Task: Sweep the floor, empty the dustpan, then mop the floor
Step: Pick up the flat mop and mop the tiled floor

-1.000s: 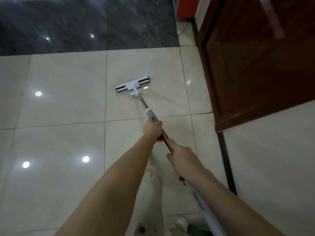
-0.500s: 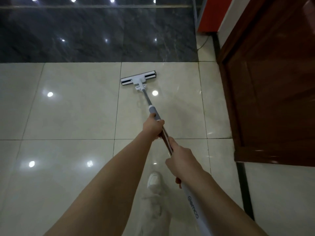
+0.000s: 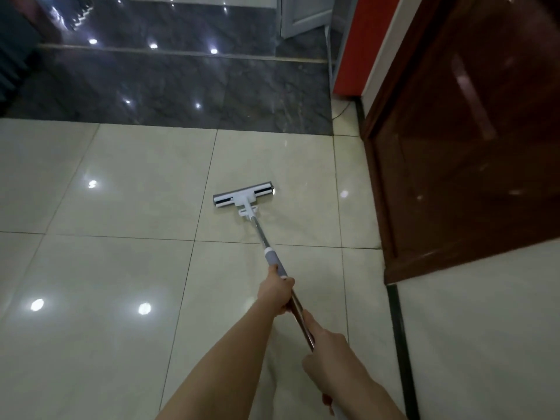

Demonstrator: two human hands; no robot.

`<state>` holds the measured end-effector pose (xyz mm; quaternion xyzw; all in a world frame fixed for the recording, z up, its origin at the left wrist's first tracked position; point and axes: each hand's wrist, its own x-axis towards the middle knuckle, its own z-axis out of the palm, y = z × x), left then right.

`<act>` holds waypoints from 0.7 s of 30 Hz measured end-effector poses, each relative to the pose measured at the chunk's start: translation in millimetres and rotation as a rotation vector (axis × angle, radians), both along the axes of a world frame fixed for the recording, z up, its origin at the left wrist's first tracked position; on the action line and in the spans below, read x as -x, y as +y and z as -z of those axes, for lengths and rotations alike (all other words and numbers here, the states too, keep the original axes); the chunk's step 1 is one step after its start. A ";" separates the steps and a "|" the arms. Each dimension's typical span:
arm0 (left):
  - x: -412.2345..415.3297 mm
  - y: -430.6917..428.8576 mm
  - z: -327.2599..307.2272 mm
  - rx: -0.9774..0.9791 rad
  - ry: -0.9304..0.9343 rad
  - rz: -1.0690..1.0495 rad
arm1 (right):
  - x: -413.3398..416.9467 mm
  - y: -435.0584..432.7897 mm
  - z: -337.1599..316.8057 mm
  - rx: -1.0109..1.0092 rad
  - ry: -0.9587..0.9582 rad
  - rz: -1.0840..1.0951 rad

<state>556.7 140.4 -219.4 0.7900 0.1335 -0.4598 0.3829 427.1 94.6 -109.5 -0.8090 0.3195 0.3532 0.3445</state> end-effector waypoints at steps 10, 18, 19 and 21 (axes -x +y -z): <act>147.3 10.3 -22.2 0.045 0.067 -0.181 | 134.1 -0.4 -27.1 -0.114 -0.027 0.022; 88.9 2.9 -15.7 -0.010 -0.036 -0.152 | 77.6 0.3 -10.1 -0.109 -0.079 0.057; 79.4 2.1 -14.4 -0.007 -0.039 -0.160 | 67.5 0.0 -8.6 -0.114 -0.080 0.062; 52.6 0.6 -9.1 0.012 -0.037 -0.179 | 40.6 0.0 -4.0 -0.113 -0.062 0.074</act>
